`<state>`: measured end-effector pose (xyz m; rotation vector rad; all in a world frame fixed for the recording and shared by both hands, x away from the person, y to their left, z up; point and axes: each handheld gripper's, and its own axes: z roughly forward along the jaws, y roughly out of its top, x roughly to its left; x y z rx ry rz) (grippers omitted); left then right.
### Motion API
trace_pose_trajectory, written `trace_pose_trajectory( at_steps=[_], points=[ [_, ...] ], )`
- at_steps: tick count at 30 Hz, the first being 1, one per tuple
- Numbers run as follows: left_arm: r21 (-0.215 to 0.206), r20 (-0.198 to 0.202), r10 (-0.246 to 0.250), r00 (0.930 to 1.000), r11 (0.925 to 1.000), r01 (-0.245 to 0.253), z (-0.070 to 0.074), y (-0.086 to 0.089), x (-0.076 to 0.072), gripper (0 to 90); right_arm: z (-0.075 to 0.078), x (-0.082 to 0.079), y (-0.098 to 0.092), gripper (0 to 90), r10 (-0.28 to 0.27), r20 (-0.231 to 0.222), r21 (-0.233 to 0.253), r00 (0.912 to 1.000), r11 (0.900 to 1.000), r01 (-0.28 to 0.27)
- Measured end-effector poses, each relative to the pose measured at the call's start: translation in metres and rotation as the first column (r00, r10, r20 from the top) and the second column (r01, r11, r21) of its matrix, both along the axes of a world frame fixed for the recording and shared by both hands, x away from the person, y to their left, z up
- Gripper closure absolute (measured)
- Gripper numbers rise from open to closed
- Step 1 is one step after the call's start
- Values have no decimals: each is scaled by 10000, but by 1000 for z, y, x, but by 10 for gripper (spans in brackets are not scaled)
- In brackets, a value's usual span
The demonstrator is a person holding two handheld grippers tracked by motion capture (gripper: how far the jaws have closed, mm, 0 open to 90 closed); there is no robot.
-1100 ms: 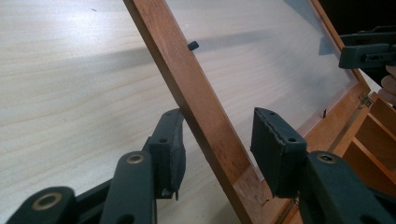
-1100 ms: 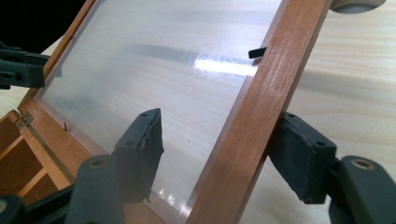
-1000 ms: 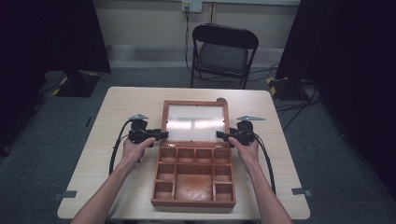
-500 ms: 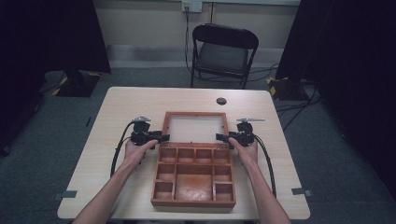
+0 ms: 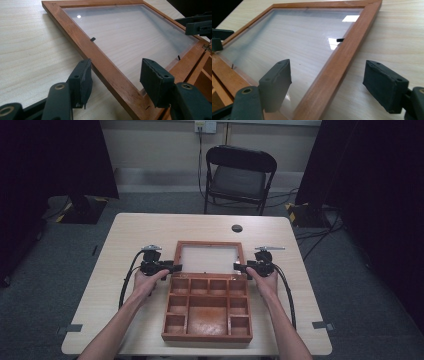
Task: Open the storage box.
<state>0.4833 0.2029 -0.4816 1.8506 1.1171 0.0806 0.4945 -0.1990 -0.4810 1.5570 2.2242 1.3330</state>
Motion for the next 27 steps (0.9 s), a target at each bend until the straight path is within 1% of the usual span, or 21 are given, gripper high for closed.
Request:
trace_pose_trajectory(
  at_steps=[2,3,7,9,11,13,15,16,17,18,20,21,22,24,26,27],
  points=[
    [32,-12,-15,10000,10000,15,1,0,-1,410,0,-1,-2,217,-14,8,-61,10000,10000,14],
    [151,23,-22,10000,9999,22,2,0,-2,396,1,-2,-2,218,-30,44,-94,10000,10000,30],
    [335,206,51,9998,9994,-57,7,3,-5,351,5,-5,-4,219,-33,165,-134,9999,9999,35],
    [371,226,146,9996,9992,-154,9,7,-6,338,9,-7,-7,219,-68,265,-134,9996,9999,72],
    [571,349,174,9992,9982,-194,13,10,-8,327,12,-11,-11,219,-85,477,-171,9988,9998,93],
    [731,424,171,9990,9971,-202,16,13,-11,314,16,-16,-16,214,-154,510,-250,9986,9995,167],
    [738,440,115,9990,9972,-147,18,17,-14,304,18,-21,-21,206,-183,632,-308,9978,9993,203],
    [840,486,111,9988,9964,-152,19,19,-17,303,19,-23,-24,196,-263,663,-333,9974,9990,286],
    [843,469,70,9989,9964,-109,20,20,-19,298,21,-27,-28,182,-325,768,-448,9965,9983,361],
    [887,469,101,9988,9960,-142,20,23,-22,296,22,-29,-30,179,-375,762,-437,9964,9982,409],
    [762,392,207,9990,9968,-237,21,28,-26,290,23,-34,-37,179,-375,794,-452,9961,9981,412],
    [792,387,277,9989,9964,-307,21,31,-28,290,24,-36,-40,179,-386,781,-487,9962,9979,425],
    [952,426,267,9987,9950,-307,22,33,-30,288,24,-39,-43,179,-373,780,-580,9963,9974,419],
    [1201,504,257,9984,9923,-316,23,37,-34,282,25,-44,-48,179,-332,628,-555,9975,9978,367],
    [1274,491,371,9981,9909,-432,24,43,-38,278,26,-51,-54,179,-295,686,-828,9972,9959,352],
    [1409,483,347,9982,9892,-412,23,47,-39,269,27,-56,-57,179,-307,710,-933,9970,9949,372]
  ],
)
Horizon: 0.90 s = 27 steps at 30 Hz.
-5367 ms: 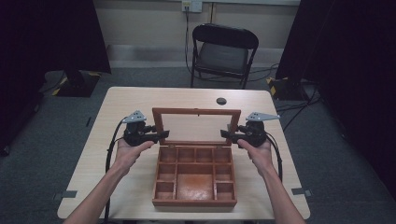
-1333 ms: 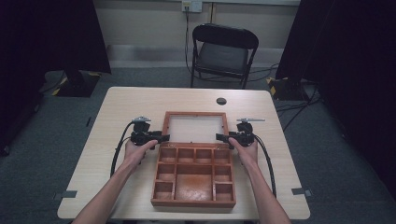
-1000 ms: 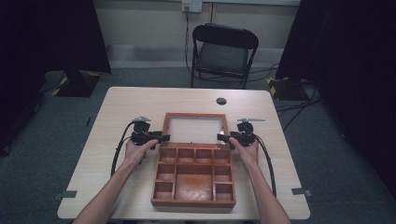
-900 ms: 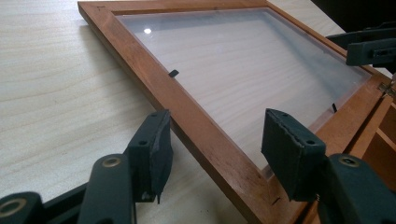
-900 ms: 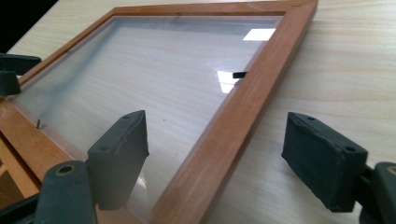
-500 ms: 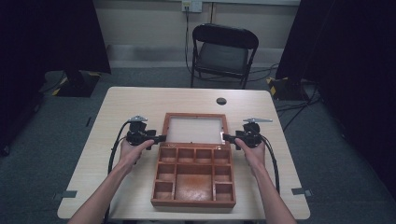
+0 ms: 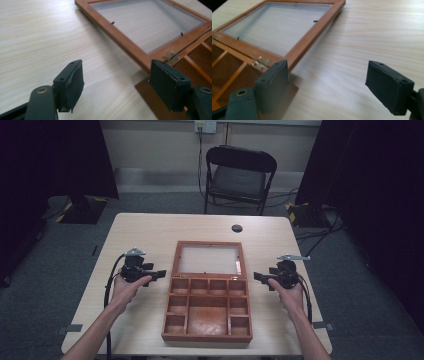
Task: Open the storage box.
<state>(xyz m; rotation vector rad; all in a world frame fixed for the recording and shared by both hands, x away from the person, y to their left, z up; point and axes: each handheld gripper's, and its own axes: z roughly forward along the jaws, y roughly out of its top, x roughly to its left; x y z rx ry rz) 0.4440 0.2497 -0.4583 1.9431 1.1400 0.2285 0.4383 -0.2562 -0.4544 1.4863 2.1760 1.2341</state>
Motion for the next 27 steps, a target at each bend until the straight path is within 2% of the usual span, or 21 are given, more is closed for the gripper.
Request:
trace_pose_trajectory(
  at_steps=[3,4,6,10,16,22,24,26,27],
  points=[
    [213,-2,304,9995,9993,-304,-2,8,-6,254,3,-12,-9,177,-184,198,-153,9996,9997,187],
    [238,-66,273,9996,9993,-271,-3,11,-8,249,3,-14,-11,177,-224,204,-159,9995,9996,227],
    [382,59,342,9994,9987,-344,-5,17,-14,218,3,-21,-16,178,-255,190,-225,9995,9994,259],
    [639,-114,358,9993,9973,-350,-9,26,-22,214,1,-34,-25,177,-369,108,-509,9993,9980,374],
    [796,-286,430,9987,9960,-406,-11,39,-35,201,-4,-54,-36,179,-615,30,-1008,9981,9930,614],
    [1478,-585,511,9970,9881,-420,-22,49,-48,192,-20,-67,-43,178,-734,-291,-1557,9969,9855,680],
    [1801,-550,646,9964,9822,-537,-26,51,-50,188,-25,-67,-45,176,-875,-364,-1999,9955,9767,785],
    [1939,-449,712,9964,9791,-612,-30,54,-52,188,-32,-66,-49,159,-1055,-632,-1948,9924,9766,914],
    [1967,-351,619,9975,9790,-538,-31,55,-53,184,-33,-66,-49,158,-1111,-494,-2188,9926,9709,978]
  ],
)
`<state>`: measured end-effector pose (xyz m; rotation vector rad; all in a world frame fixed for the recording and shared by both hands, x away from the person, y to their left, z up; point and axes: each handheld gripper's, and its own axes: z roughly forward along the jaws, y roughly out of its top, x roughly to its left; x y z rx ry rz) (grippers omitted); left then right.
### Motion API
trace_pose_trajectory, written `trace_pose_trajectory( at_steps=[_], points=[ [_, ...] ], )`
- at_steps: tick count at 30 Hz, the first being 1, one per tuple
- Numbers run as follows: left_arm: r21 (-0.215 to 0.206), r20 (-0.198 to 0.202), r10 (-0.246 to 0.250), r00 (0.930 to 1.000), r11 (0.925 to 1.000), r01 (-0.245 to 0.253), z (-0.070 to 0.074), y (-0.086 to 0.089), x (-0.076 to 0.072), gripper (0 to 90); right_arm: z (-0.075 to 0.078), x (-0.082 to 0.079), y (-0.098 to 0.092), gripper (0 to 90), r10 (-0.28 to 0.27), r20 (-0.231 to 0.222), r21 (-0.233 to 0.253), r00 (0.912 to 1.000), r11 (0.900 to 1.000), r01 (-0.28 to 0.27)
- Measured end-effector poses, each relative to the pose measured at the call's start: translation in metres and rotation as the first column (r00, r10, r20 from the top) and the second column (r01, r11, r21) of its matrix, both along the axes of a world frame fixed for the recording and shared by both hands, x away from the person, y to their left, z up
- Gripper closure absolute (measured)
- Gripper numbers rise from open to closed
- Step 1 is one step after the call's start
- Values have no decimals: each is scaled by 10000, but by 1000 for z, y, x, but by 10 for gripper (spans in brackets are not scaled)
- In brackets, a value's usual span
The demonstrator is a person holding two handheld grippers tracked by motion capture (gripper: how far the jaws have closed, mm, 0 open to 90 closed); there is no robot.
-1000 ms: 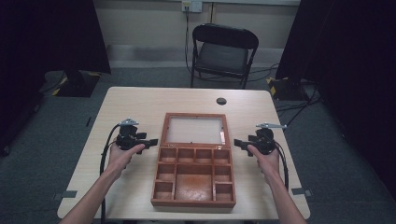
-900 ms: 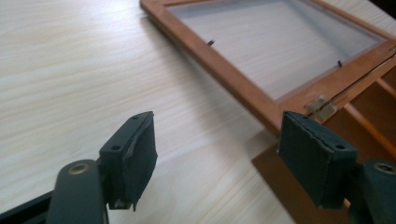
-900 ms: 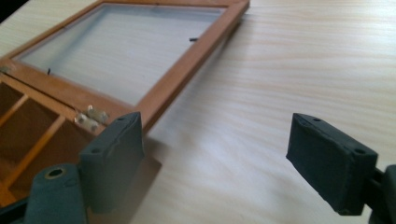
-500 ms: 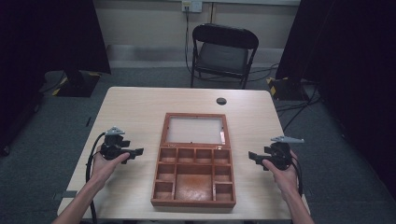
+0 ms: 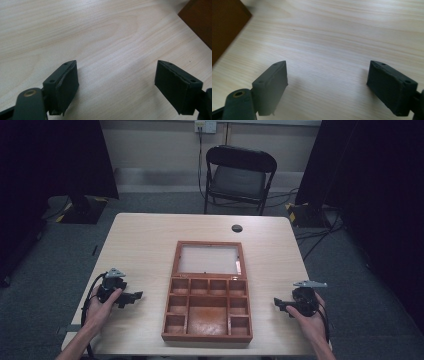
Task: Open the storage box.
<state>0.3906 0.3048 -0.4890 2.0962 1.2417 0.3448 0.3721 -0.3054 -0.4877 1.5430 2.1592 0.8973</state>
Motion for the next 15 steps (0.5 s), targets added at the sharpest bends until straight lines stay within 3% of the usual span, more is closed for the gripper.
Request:
trace_pose_trajectory(
  at_steps=[2,4,6,8,11,15],
  points=[
    [153,102,70,9999,9999,-72,-1,-1,-1,174,-1,0,0,156,-44,130,-273,9999,9996,47],
    [634,751,366,9965,9971,-414,-6,-4,-4,163,-2,-1,0,154,-132,244,-358,9996,9993,140],
    [543,1099,367,9933,9976,-429,-10,-4,-5,127,-5,-3,2,136,-68,538,-761,9985,9970,109],
    [456,1300,313,9910,9983,-375,-13,-2,-4,106,-7,-4,3,131,-102,718,-718,9974,9973,153],
    [539,1230,384,9917,9975,-453,-13,-2,-3,63,-12,-6,2,107,-90,1167,-555,9931,9983,155],
    [447,1193,707,9903,9961,-765,-14,-3,-2,21,-12,-6,3,102,-96,1189,-563,9929,9983,164]
  ],
)
